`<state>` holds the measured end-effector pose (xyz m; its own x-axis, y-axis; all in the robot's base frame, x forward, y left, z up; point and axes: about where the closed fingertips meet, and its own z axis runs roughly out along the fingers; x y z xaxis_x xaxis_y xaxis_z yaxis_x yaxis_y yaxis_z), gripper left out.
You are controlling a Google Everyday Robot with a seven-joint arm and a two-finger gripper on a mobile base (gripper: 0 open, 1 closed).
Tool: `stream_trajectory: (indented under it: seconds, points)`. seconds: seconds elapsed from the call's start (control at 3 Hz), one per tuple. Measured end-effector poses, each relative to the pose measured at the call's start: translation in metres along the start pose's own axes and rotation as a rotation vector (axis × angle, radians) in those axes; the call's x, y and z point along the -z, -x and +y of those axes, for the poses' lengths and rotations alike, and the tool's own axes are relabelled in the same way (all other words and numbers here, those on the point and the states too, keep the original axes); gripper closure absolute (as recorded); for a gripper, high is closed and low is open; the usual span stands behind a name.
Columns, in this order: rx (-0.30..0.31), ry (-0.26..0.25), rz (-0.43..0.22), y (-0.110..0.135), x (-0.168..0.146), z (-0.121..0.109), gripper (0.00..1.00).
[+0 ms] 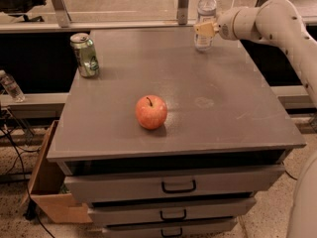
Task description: Move blue plastic bottle near apple
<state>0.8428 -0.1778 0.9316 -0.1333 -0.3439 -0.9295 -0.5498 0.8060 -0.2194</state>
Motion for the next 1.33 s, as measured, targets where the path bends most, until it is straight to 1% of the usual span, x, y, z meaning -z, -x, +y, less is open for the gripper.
stream_trajectory:
  seconds: [0.33,0.67,1.0,1.33]
  points:
    - [0.007,0.065,-0.031,0.032,0.024,0.024,1.0]
    - [0.007,0.065,-0.031,0.032,0.024,0.024,1.0]
    - [0.013,0.12,-0.017,0.026,0.034,0.038,1.0]
    - [0.015,0.215,0.021,0.013,0.065,0.064,1.0]
